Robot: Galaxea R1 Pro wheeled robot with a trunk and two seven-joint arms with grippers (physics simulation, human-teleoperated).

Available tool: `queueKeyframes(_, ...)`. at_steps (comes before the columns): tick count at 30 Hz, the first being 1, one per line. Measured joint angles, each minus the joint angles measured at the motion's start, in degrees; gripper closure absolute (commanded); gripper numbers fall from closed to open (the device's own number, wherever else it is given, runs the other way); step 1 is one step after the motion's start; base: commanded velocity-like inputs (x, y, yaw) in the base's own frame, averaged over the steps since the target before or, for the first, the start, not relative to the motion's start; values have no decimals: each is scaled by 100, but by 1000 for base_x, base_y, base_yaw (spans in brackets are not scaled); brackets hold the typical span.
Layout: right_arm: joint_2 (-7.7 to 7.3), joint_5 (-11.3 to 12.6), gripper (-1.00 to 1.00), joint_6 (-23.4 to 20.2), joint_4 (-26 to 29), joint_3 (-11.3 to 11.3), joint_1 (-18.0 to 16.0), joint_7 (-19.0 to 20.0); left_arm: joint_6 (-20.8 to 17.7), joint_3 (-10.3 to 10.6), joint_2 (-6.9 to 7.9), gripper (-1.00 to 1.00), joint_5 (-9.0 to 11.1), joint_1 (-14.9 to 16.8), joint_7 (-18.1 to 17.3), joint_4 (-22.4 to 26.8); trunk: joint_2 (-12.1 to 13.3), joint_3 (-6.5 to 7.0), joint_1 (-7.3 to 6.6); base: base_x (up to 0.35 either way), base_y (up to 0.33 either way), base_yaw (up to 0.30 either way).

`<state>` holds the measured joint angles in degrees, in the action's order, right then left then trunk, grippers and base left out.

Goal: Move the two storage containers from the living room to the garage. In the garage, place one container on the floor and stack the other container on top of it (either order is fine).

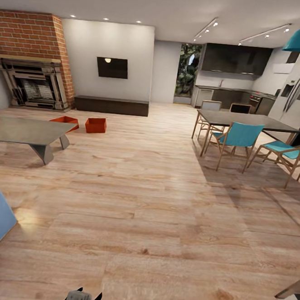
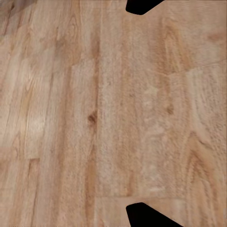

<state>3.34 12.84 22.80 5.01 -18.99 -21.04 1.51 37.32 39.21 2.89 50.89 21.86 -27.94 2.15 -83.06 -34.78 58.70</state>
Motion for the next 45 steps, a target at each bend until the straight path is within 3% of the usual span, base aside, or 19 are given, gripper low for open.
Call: queueKeyframes(45,0,0,-100,-1,0,0,0,0,-1,0,0,-100,0,0,0,3,0,60,0,338,43,0)
